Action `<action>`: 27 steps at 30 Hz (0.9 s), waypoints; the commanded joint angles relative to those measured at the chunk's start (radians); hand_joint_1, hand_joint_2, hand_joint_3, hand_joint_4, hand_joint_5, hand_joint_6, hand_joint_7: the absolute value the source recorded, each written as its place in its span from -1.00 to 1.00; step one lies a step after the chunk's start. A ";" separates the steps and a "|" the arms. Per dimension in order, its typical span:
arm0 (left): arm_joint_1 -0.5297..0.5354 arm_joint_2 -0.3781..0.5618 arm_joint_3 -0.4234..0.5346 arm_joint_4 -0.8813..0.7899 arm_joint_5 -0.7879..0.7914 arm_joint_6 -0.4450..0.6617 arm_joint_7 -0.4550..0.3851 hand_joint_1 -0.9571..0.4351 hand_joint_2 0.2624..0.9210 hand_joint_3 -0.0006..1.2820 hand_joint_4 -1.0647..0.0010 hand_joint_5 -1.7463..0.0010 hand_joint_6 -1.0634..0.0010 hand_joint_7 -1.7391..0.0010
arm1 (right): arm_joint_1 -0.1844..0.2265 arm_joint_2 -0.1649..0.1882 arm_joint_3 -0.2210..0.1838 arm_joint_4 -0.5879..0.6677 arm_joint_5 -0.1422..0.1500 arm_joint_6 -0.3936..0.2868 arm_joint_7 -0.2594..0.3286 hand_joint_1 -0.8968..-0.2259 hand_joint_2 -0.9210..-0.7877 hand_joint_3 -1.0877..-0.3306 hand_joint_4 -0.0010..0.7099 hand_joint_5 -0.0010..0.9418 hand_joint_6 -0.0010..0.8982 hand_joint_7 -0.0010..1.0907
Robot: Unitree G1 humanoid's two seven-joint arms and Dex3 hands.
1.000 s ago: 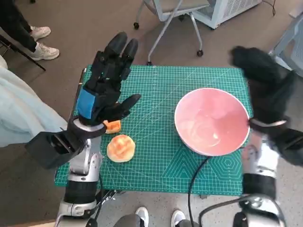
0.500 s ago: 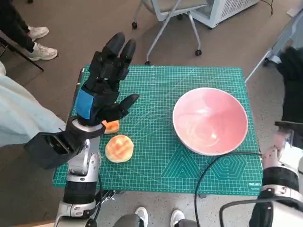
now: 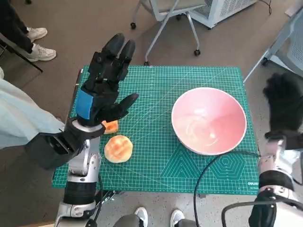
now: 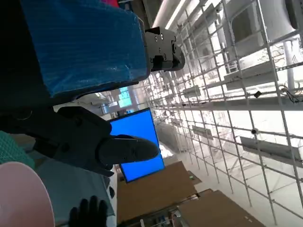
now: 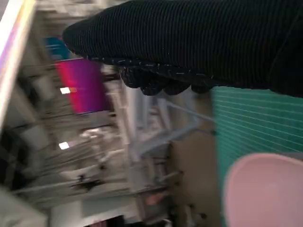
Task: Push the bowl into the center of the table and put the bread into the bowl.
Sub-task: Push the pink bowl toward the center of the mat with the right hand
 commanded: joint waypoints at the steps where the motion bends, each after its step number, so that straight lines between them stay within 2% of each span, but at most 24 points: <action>1: 0.009 0.007 0.005 -0.001 0.009 -0.012 0.000 -0.25 1.00 -0.40 0.76 0.99 1.00 0.53 | 0.034 0.038 0.005 0.026 -0.021 0.065 -0.031 -0.06 -1.00 -0.07 -0.78 -0.98 -0.64 -0.75; 5: 0.012 0.015 0.008 -0.007 0.011 -0.008 0.001 -0.24 1.00 -0.40 0.76 0.99 1.00 0.53 | 0.024 0.078 -0.015 0.030 -0.001 0.115 -0.022 -0.01 -1.00 -0.10 -0.75 -0.98 -0.65 -0.76; 8: 0.014 0.020 0.011 -0.014 0.004 0.000 -0.001 -0.24 1.00 -0.40 0.75 0.99 1.00 0.53 | 0.016 0.105 -0.031 0.028 0.012 0.128 -0.019 -0.05 -1.00 -0.14 -0.75 -0.98 -0.63 -0.76; 11: 0.019 0.025 0.014 -0.022 -0.004 0.008 -0.003 -0.24 1.00 -0.40 0.75 0.99 1.00 0.53 | 0.008 0.130 -0.039 0.027 0.016 0.134 -0.025 -0.09 -1.00 -0.15 -0.75 -0.98 -0.63 -0.76; 18: 0.039 0.036 0.025 -0.050 -0.020 0.029 -0.002 -0.25 1.00 -0.41 0.74 0.99 1.00 0.53 | -0.024 0.186 -0.060 0.029 0.028 0.167 -0.022 0.01 -1.00 -0.23 -0.74 -0.99 -0.61 -0.75; 27: 0.063 0.049 0.043 -0.066 -0.034 0.035 -0.009 -0.25 1.00 -0.41 0.73 0.99 1.00 0.54 | -0.063 0.239 -0.098 0.033 0.060 0.210 0.004 -0.07 -1.00 -0.12 -0.71 -0.98 -0.59 -0.73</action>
